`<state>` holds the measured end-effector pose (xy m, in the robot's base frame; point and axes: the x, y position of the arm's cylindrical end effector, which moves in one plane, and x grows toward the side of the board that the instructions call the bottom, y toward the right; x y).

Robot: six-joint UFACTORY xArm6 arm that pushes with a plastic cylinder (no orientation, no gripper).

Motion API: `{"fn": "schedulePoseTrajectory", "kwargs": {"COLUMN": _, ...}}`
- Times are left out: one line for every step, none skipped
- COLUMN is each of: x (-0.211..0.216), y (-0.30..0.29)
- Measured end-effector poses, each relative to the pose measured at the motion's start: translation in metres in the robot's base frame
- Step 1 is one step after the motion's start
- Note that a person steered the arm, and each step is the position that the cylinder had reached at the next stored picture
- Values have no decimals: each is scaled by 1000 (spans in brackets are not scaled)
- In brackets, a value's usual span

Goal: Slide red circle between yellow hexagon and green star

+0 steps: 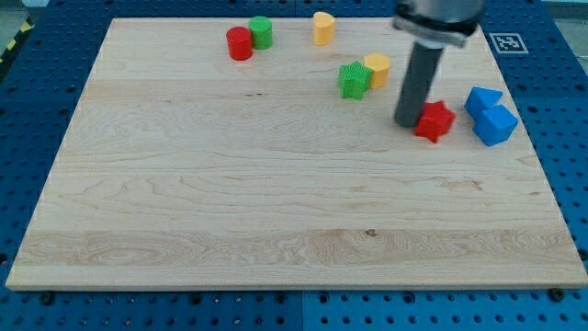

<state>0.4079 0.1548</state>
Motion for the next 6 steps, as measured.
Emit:
{"fn": "schedulePoseTrajectory", "kwargs": {"x": 0, "y": -83}}
{"fn": "schedulePoseTrajectory", "kwargs": {"x": -31, "y": -211}}
{"fn": "schedulePoseTrajectory", "kwargs": {"x": -110, "y": -314}}
{"fn": "schedulePoseTrajectory", "kwargs": {"x": -177, "y": -325}}
{"fn": "schedulePoseTrajectory", "kwargs": {"x": -138, "y": -232}}
{"fn": "schedulePoseTrajectory", "kwargs": {"x": -58, "y": -109}}
